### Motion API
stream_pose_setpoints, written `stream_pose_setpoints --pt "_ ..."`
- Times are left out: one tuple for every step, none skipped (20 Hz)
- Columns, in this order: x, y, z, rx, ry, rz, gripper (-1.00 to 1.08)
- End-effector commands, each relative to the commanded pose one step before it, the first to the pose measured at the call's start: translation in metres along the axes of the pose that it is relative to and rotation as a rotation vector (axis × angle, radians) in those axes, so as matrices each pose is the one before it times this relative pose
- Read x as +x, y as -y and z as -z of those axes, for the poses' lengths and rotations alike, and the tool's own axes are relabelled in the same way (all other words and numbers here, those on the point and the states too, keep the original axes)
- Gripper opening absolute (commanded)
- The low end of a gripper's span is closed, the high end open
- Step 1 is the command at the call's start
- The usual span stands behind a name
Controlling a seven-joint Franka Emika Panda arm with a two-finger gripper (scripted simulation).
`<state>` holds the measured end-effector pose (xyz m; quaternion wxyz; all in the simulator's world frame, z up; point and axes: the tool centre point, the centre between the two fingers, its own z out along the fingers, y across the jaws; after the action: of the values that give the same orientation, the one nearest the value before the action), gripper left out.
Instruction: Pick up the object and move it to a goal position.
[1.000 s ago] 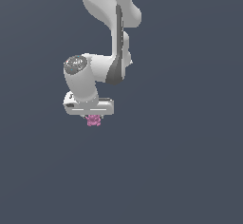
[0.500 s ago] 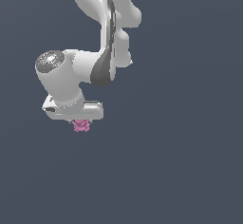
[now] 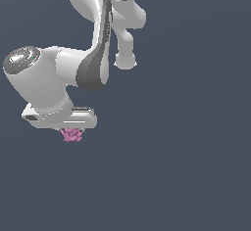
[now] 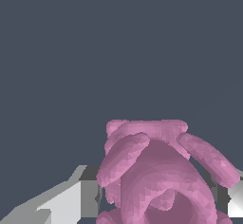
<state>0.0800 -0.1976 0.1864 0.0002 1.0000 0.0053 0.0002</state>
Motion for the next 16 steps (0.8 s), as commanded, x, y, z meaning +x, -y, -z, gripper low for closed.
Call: stream_pose_setpoints --pt "0.0078 -0.00554 0.00642 0.00013 0.00025 0.00033 -1.0" --pt "0.00259 -0.00184 0.00205 0.0 0.0 0.0 -1.0" --pt "0.00238 -0.00167 0.00186 0.0 0.0 0.0 -1.0" --pt "0.00218 -0.00153 0.0017 0.0 0.0 0.0 -1.0" --pt "0.00199 -0.00139 0.00154 0.0 0.0 0.0 -1.0" --pt "0.00181 -0.00125 0.00139 0.0 0.0 0.0 -1.0" --pt "0.00164 -0.00112 0.00124 0.0 0.0 0.0 -1.0" --pt "0.00147 -0.001 0.00111 0.0 0.0 0.0 -1.0" --pt "0.00131 -0.00088 0.00097 0.0 0.0 0.0 -1.0" --pt "0.00115 -0.00077 0.00084 0.0 0.0 0.0 -1.0" --pt "0.001 -0.00066 0.00072 0.0 0.0 0.0 -1.0" --pt "0.00086 -0.00055 0.0006 0.0 0.0 0.0 -1.0" --pt "0.00072 -0.00045 0.00049 0.0 0.0 0.0 -1.0" --pt "0.00058 -0.00036 0.00038 0.0 0.0 0.0 -1.0" --pt "0.00045 -0.00027 0.00028 0.0 0.0 0.0 -1.0" --pt "0.00032 -0.00018 0.00019 0.0 0.0 0.0 -1.0"
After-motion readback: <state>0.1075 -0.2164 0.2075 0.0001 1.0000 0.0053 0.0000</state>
